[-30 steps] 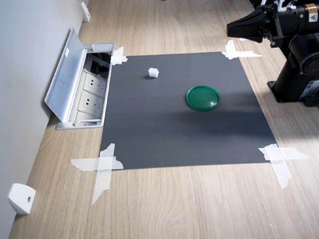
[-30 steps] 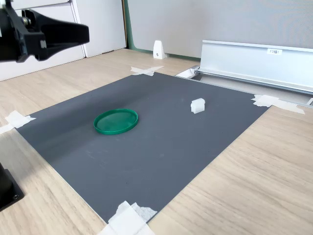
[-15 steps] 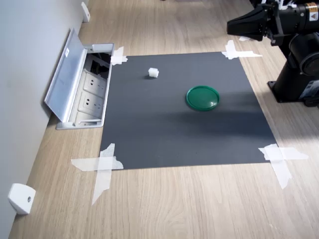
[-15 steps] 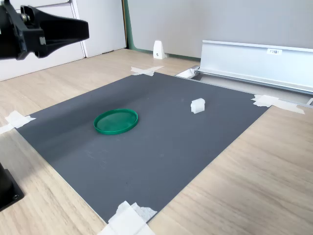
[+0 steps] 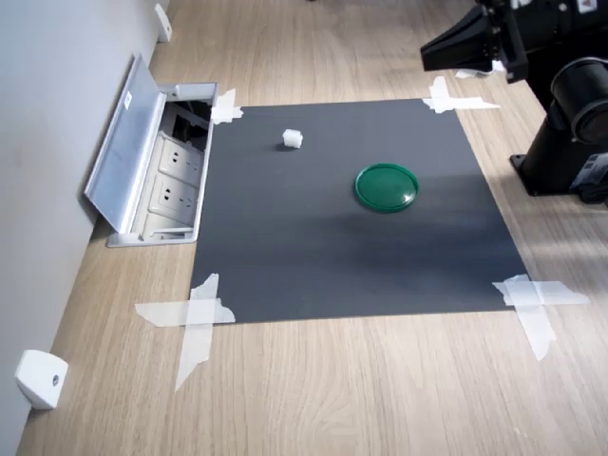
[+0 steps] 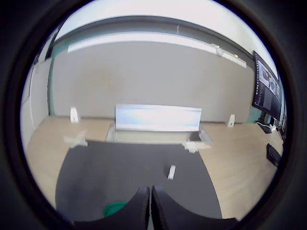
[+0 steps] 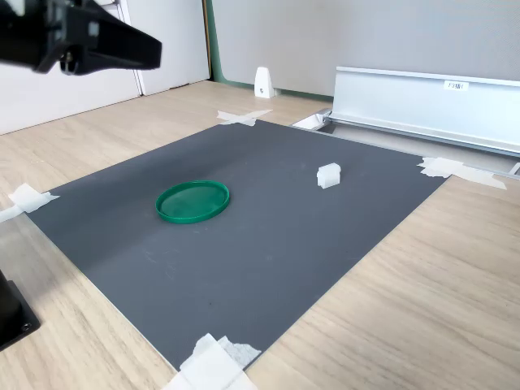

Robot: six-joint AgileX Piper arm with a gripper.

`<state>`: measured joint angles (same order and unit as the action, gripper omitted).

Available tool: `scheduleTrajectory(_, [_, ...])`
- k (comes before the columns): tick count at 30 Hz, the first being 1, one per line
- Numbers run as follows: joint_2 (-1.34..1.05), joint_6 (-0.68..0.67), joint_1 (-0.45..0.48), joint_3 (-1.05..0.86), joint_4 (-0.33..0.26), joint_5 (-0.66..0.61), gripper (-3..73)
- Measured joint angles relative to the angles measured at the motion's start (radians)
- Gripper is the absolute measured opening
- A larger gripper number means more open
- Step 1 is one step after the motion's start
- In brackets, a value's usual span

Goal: Grasp a white terminal and put it on the green lid.

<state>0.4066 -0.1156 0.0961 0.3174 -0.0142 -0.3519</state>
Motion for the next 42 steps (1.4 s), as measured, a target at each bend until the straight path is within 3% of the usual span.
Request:
scheduleTrajectory(6, [0.254,-0.061,0.000,0.148,0.050,-0.185,-0.8])
scheduleTrajectory(23, [0.777,-0.086,0.000,0.463,0.047,-0.514,1.1])
scheduleTrajectory(29, [0.919,-0.106,0.000,0.580,0.042,-0.555,18.1])
scheduleTrajectory(37, [1.049,-0.148,0.000,0.712,0.037,-0.572,57.0])
scheduleTrajectory(39, [1.074,-0.155,0.000,0.749,0.040,-0.583,62.8])
scheduleTrajectory(42, [1.123,-0.172,0.000,0.805,0.041,-0.599,65.6])
